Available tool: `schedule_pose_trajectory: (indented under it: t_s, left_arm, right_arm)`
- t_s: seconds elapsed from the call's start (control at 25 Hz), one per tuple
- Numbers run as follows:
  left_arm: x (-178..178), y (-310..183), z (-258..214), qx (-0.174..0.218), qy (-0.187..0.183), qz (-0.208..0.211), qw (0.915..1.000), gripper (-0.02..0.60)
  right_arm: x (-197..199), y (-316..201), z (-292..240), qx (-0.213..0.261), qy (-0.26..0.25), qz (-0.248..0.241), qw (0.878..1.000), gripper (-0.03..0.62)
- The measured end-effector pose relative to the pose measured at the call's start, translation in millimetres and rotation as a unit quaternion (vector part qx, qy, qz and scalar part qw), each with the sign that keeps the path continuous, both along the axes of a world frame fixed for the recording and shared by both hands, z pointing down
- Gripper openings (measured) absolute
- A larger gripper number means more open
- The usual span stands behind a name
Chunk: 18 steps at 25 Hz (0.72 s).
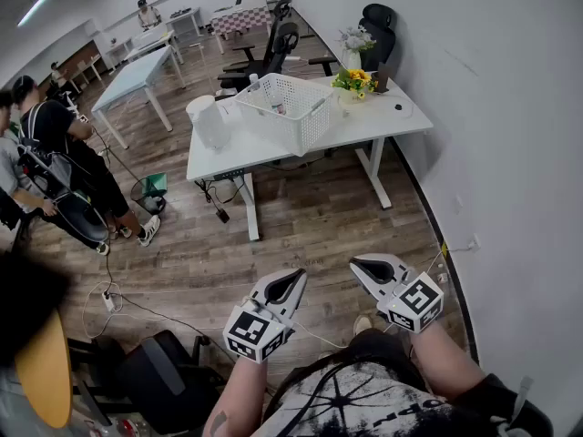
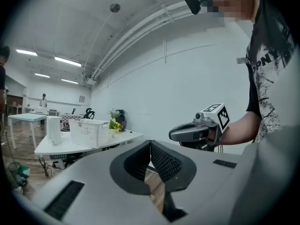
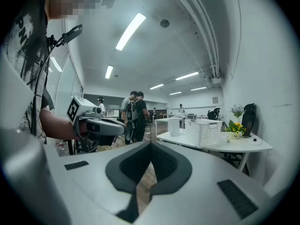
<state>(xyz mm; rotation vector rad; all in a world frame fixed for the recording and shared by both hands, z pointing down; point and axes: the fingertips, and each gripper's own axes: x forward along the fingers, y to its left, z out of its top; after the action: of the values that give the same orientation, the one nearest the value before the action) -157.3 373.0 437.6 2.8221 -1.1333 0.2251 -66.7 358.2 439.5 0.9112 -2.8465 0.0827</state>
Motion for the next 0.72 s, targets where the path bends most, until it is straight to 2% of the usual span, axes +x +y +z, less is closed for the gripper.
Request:
schedule_pose_trajectory:
  t_s: [0.48, 0.72]
  left_arm:
    - [-2, 4, 7, -0.004, 0.006, 0.004, 1.0000, 0.011]
    - [-10, 2, 5, -0.001, 0.009, 0.001, 1.0000, 0.011]
  right_arm:
    - [0, 6, 3, 0.004, 0.004, 0.006, 1.000, 0.021]
    - [-5, 4, -3, 0.001, -0.019, 0.004, 1.000, 0.023]
